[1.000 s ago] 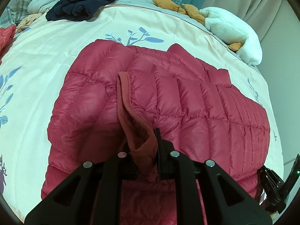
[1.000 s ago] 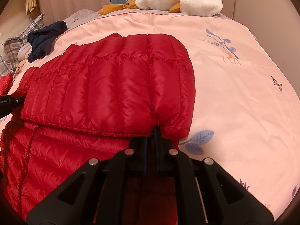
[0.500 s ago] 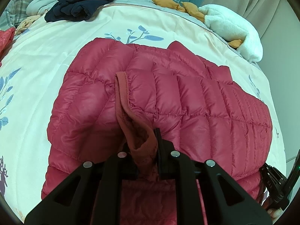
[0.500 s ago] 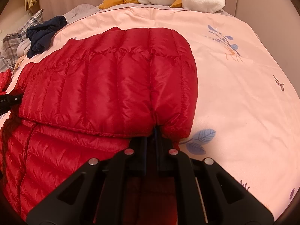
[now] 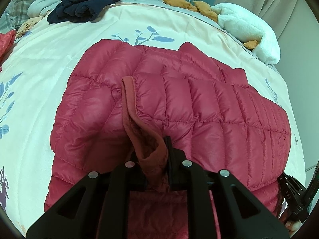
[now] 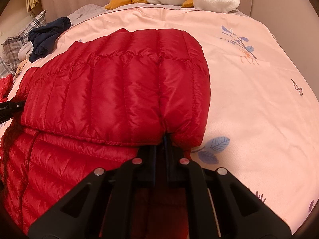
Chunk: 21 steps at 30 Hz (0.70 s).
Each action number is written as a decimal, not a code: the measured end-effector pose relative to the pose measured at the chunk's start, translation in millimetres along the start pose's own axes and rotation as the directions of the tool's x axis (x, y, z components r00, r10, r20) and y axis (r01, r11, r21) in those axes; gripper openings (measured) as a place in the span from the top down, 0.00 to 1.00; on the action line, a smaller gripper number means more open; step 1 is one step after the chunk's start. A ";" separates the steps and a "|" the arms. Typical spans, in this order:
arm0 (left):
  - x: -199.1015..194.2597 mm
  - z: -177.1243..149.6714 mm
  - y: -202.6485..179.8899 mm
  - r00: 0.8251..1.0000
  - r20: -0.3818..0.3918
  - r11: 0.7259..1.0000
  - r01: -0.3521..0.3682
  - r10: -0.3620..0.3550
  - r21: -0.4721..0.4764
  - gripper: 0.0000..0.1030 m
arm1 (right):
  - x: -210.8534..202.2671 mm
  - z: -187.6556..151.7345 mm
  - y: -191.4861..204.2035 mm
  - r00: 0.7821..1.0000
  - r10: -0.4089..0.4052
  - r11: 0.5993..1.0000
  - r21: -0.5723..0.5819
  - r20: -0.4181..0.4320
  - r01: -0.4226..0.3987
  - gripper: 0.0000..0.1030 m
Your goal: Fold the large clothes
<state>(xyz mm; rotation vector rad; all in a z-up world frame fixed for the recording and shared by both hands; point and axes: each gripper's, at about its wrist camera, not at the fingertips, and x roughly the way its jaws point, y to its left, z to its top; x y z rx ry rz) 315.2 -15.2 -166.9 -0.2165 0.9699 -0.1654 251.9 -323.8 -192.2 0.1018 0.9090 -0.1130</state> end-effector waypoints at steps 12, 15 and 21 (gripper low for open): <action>0.3 -0.1 0.7 1.000 -0.003 1.000 -0.005 0.005 0.002 0.84 | 0.1 -0.7 0.7 1.000 0.000 1.000 0.002 0.000 0.000 0.93; -0.4 0.3 2.3 1.000 -0.004 1.000 -0.011 0.011 -0.005 0.81 | -0.3 -1.5 0.7 1.000 0.001 1.000 0.006 -0.001 -0.001 0.92; -12.4 -2.7 1.6 0.999 0.013 0.999 -0.047 0.047 0.019 0.80 | -6.6 -2.8 -2.8 1.000 0.009 1.000 0.028 -0.006 -0.008 0.89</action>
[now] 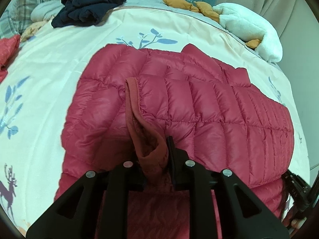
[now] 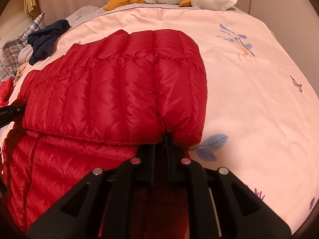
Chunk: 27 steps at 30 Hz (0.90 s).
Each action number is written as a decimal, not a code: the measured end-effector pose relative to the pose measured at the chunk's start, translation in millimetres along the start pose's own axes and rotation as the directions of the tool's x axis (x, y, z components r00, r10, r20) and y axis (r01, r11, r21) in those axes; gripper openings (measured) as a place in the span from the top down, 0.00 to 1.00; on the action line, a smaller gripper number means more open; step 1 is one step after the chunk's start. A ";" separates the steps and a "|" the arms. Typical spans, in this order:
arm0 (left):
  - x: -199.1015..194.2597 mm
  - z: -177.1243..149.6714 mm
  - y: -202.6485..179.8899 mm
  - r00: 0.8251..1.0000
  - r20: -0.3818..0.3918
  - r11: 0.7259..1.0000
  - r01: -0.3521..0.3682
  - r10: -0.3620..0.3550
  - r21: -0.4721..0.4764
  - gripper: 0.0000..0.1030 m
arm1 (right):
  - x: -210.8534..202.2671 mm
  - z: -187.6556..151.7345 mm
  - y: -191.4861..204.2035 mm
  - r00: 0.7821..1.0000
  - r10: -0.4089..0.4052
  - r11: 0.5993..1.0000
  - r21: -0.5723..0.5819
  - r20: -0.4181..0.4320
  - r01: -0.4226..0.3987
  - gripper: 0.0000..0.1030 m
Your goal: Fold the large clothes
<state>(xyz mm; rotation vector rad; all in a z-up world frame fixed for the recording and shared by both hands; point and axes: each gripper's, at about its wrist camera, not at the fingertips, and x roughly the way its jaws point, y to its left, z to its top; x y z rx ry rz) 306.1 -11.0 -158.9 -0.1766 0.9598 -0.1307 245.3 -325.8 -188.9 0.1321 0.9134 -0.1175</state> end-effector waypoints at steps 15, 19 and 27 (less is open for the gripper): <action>-27.7 3.0 16.2 0.998 0.048 0.998 -0.053 0.052 0.025 0.68 | -39.2 -5.0 -27.8 0.998 0.043 0.997 0.059 0.052 -0.046 0.56; -38.9 3.5 16.4 0.992 0.094 0.996 -0.083 0.080 0.033 0.68 | -62.2 0.4 -24.5 0.990 0.057 0.997 0.036 0.132 -0.063 0.56; -52.0 1.5 -9.3 0.985 0.162 0.990 -0.070 0.049 0.124 0.68 | -57.7 24.8 -5.8 0.988 0.055 0.998 -0.010 0.145 -0.054 0.55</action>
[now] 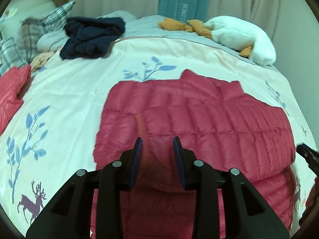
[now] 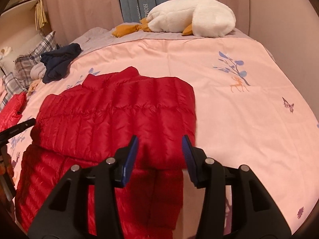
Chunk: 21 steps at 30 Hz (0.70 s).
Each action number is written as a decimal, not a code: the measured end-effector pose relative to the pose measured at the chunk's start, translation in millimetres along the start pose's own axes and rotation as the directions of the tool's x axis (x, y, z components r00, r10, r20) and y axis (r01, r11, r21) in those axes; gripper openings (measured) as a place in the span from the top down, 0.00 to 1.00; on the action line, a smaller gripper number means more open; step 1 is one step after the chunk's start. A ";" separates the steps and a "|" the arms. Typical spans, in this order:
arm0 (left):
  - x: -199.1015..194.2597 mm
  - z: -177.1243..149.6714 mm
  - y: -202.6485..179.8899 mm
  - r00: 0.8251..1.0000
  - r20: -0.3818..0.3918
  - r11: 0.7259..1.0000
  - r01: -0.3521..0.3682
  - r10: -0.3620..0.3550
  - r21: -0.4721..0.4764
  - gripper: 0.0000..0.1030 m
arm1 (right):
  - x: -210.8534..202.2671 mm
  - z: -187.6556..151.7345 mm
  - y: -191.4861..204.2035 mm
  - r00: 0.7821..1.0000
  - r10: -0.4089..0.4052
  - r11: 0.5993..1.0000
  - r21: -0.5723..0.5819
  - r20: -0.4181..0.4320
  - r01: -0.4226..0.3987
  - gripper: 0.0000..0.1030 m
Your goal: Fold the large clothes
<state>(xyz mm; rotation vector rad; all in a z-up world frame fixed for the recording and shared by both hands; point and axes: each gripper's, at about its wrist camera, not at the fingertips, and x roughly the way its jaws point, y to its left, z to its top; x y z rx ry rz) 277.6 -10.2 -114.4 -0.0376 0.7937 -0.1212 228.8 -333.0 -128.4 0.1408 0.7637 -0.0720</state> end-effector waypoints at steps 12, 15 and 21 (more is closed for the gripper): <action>33.0 -11.3 -40.2 0.998 -0.069 0.987 0.022 -0.011 0.161 0.80 | 68.3 28.0 10.2 0.995 -0.047 0.999 0.022 -0.083 0.049 0.59; 41.2 -13.5 -40.0 0.996 -0.090 0.985 0.023 -0.008 0.172 0.80 | 80.8 26.0 8.9 0.991 -0.044 0.999 0.027 -0.123 0.047 0.58; 49.5 -15.7 -40.0 0.994 -0.113 0.984 0.028 -0.008 0.174 0.80 | 91.8 21.7 -0.4 0.989 -0.006 0.997 0.077 -0.151 0.018 0.58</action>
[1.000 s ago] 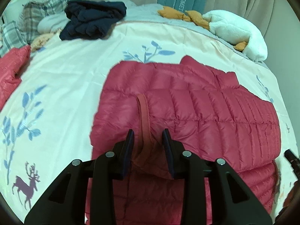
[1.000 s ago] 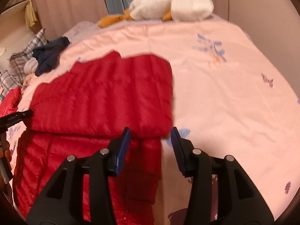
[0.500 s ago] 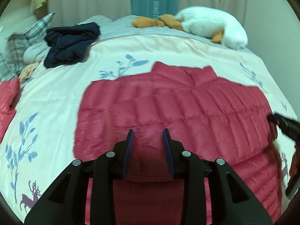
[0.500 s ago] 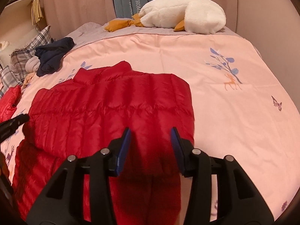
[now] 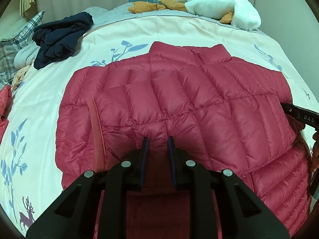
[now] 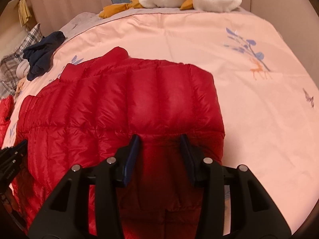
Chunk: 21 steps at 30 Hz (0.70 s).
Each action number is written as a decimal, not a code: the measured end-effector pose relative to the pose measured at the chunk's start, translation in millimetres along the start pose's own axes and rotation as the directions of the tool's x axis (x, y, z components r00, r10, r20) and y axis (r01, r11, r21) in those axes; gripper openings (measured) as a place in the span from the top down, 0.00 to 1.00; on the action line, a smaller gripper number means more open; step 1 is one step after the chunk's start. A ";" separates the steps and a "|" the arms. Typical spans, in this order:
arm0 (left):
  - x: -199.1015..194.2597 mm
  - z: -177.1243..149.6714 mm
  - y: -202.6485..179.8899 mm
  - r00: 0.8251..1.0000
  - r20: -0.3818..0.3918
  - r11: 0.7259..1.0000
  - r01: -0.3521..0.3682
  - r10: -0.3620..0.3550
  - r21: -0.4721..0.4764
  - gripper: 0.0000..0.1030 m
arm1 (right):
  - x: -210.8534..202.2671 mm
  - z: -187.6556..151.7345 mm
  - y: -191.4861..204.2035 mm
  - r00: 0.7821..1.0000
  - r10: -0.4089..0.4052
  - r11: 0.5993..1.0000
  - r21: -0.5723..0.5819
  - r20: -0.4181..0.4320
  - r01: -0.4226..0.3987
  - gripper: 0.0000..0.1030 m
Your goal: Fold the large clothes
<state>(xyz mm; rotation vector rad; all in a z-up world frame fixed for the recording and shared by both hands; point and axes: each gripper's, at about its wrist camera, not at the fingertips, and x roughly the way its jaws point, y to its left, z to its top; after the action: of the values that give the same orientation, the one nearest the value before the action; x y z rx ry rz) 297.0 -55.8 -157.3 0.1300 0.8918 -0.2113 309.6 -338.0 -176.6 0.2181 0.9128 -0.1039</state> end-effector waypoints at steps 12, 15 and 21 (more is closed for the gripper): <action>1.3 2.9 0.1 1.000 -0.015 1.000 -0.001 0.000 -0.018 0.80 | -49.3 -8.2 38.5 0.993 0.010 0.992 -0.123 0.121 0.005 0.59; 1.6 2.5 -0.7 1.000 -0.015 1.000 -0.003 0.003 -0.014 0.80 | -49.1 -9.5 55.5 0.993 0.057 0.985 -0.168 0.107 -0.039 0.59; 2.4 1.0 0.1 1.000 -0.015 1.000 -0.001 0.001 -0.008 0.80 | -21.2 -22.0 91.2 0.998 -0.035 0.960 -0.277 0.055 0.049 0.56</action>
<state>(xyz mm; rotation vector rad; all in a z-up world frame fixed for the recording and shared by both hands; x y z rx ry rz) 299.3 -56.1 -158.6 0.1243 0.9077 -0.2060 296.3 -244.2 -159.7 -0.0657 0.8721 -0.0186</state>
